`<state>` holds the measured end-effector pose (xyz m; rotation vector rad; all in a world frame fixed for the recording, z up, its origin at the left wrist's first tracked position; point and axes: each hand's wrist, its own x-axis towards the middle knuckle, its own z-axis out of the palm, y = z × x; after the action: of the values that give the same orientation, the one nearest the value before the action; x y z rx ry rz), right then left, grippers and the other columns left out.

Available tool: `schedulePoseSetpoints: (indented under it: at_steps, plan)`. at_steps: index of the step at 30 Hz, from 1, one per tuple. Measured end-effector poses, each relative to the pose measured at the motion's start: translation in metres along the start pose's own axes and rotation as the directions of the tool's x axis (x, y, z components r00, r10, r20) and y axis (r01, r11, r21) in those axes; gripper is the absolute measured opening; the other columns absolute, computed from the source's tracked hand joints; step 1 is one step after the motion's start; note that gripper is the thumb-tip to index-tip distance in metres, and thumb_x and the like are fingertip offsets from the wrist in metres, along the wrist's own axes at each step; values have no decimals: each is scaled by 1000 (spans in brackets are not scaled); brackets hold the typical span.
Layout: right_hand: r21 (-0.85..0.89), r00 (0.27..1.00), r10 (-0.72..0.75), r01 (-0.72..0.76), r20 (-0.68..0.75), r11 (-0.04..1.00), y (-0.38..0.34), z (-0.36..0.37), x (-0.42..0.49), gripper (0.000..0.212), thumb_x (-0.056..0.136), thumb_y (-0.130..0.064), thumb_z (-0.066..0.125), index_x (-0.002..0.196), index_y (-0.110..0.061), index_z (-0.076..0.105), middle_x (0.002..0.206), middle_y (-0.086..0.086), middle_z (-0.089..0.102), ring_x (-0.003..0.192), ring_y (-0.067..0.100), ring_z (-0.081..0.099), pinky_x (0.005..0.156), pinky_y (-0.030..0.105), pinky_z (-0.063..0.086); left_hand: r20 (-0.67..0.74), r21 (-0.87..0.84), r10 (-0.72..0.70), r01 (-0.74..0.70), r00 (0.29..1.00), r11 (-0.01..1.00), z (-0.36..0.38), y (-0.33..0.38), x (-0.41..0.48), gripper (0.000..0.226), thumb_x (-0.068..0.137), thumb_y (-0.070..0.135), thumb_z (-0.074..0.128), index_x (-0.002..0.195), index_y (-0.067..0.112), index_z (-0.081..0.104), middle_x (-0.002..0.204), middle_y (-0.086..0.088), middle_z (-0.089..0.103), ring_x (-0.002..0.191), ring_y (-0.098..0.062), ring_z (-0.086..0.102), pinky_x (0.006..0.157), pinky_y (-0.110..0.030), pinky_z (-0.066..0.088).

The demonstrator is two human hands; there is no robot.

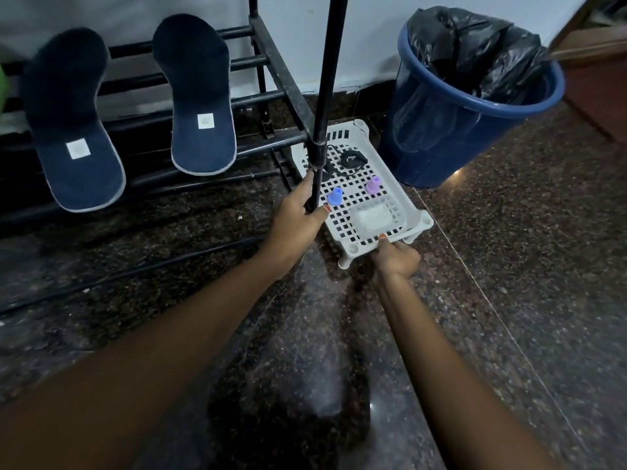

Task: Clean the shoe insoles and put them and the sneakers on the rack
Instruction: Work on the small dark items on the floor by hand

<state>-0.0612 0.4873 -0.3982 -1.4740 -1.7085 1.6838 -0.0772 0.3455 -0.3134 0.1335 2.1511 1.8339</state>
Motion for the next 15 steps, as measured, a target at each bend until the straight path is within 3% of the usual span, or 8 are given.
schedulePoseSetpoints:
  at_steps: [2, 5, 9, 13, 15]
  plan:
    - [18, 1000, -1, 0, 18, 1000, -5, 7, 3, 20, 84, -5, 61, 101, 4, 66, 89, 8, 66, 76, 18, 59, 75, 29, 51, -3, 4, 13, -13, 1000, 1000, 0, 1, 0, 62, 94, -5, 45, 148, 10, 20, 123, 15, 37, 111, 3, 35, 69, 10, 29]
    - [9, 1000, -8, 8, 29, 1000, -12, 15, 7, 20, 86, -8, 60, 102, 2, 66, 89, 4, 64, 78, 16, 59, 72, 22, 47, -6, 3, 21, -21, 1000, 1000, 1, 0, 1, 62, 94, -5, 46, 148, 11, 20, 126, 15, 38, 118, 0, 37, 76, 5, 32]
    - [-22, 1000, 2, -2, 30, 1000, -18, 26, 12, 20, 84, -10, 61, 100, 2, 67, 98, 11, 69, 82, 20, 63, 80, 29, 52, 1, 4, 33, -33, 999, 999, 1, 0, 0, 62, 94, -5, 45, 148, 11, 20, 114, 17, 35, 110, 4, 35, 68, 9, 29]
    - [-10, 998, -1, 2, 59, 1000, -20, 33, 14, 18, 85, -9, 62, 95, 5, 67, 92, 9, 67, 76, 20, 60, 80, 34, 53, -1, 4, 28, -28, 1000, 1000, 1, -1, 2, 60, 94, -3, 46, 148, 11, 22, 114, 17, 36, 110, 6, 35, 70, 8, 29]
    - [-13, 997, -3, 4, 77, 1000, -22, 35, 14, 15, 85, -10, 63, 89, 4, 67, 85, 8, 64, 75, 20, 61, 79, 34, 54, -5, 2, 32, -32, 999, 999, 2, -1, 2, 59, 94, -4, 46, 147, 10, 24, 111, 19, 35, 101, 14, 39, 67, 7, 31]
